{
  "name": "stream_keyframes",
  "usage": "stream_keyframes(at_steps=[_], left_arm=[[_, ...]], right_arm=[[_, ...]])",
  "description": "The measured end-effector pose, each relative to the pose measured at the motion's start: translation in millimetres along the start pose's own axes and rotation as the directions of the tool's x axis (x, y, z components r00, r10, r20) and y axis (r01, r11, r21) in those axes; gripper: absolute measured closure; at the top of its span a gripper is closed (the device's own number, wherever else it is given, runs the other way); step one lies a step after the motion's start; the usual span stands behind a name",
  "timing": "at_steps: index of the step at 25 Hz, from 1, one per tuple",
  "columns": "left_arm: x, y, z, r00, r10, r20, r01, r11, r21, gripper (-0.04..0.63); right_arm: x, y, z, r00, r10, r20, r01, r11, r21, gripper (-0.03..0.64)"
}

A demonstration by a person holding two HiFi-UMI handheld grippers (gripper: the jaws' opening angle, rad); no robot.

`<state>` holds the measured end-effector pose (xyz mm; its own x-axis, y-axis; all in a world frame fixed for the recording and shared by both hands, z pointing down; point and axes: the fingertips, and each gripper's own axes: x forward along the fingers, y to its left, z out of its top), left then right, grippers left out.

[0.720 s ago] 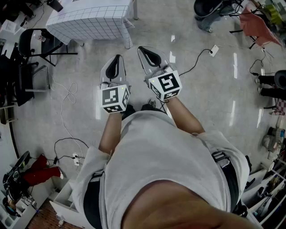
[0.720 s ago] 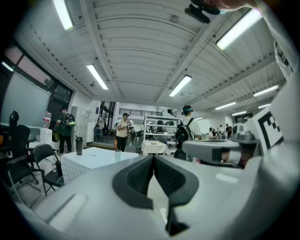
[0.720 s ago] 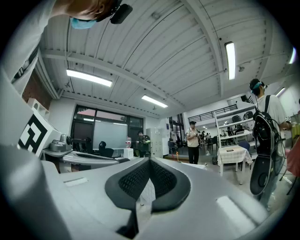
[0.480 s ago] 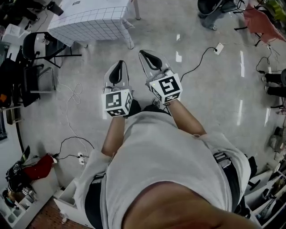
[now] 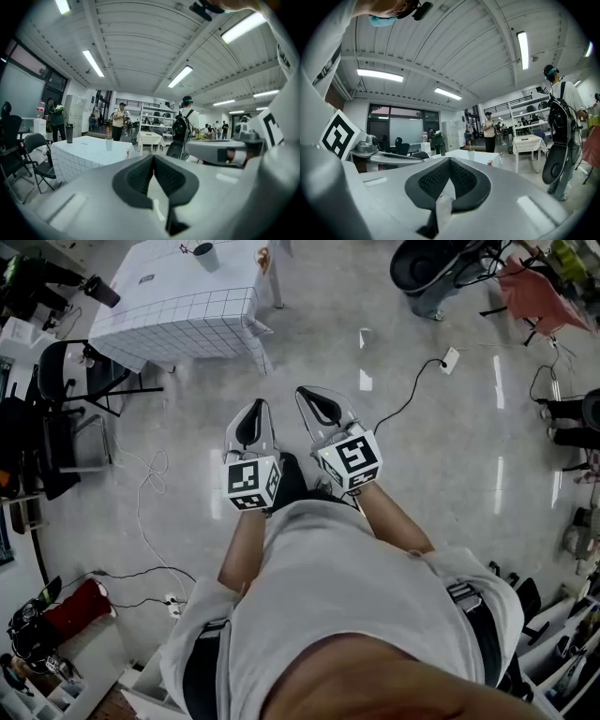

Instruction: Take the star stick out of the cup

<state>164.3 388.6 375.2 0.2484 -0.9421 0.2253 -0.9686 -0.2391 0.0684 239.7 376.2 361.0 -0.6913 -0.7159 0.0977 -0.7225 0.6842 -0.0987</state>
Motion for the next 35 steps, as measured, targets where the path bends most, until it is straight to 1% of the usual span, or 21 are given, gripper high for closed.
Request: stream_keyframes(at_steps=[4,8,11,14,18,20,24,28,35], left_arm=[[41.8,34.2,13.0,0.999,-0.006,0.032,0.007,1.000,-0.008,0.592],[80.7,92.3,32.4,0.999,0.007,0.045,-0.006,1.000,-0.024,0.592],[105.1,133.5,52.3,0.997,0.020,0.069,-0.019,1.000,-0.024,0.592],[120.5,170.1,64.7,0.996,0.026,0.084,-0.022,0.999,-0.041,0.592],[134.9,215.2,65.9,0.998,0.012,0.067,-0.008,0.998,-0.061,0.592],[140.2,235.0,65.5,0.998,0.025,0.060,-0.020,0.997,-0.073,0.592],[150.7,258.5,65.5,0.997,0.046,0.060,-0.041,0.995,-0.090,0.592],[166.8,276.9,60.0,0.997,0.064,0.044,-0.060,0.993,-0.102,0.592],[214.0,310.9,61.6,0.995,0.099,0.031,-0.096,0.990,-0.102,0.592]], right_arm=[[47.7,-24.0,-3.8,0.999,-0.010,-0.039,0.009,1.000,-0.013,0.617],[119.2,-29.9,12.5,0.999,0.013,-0.037,-0.013,1.000,-0.023,0.617],[172.6,-28.7,29.1,0.999,0.041,-0.030,-0.042,0.998,-0.036,0.617],[219.2,-22.4,39.0,0.997,0.062,-0.034,-0.064,0.996,-0.055,0.617],[270.6,-9.1,39.9,0.995,0.088,-0.044,-0.091,0.993,-0.071,0.617],[288.1,-6.1,36.5,0.994,0.091,-0.060,-0.095,0.993,-0.072,0.617],[310.9,-11.9,32.5,0.992,0.090,-0.083,-0.097,0.992,-0.079,0.617],[337.0,-24.6,28.5,0.992,0.088,-0.094,-0.094,0.993,-0.065,0.617],[400.7,-54.2,32.6,0.988,0.128,-0.086,-0.134,0.988,-0.074,0.617]])
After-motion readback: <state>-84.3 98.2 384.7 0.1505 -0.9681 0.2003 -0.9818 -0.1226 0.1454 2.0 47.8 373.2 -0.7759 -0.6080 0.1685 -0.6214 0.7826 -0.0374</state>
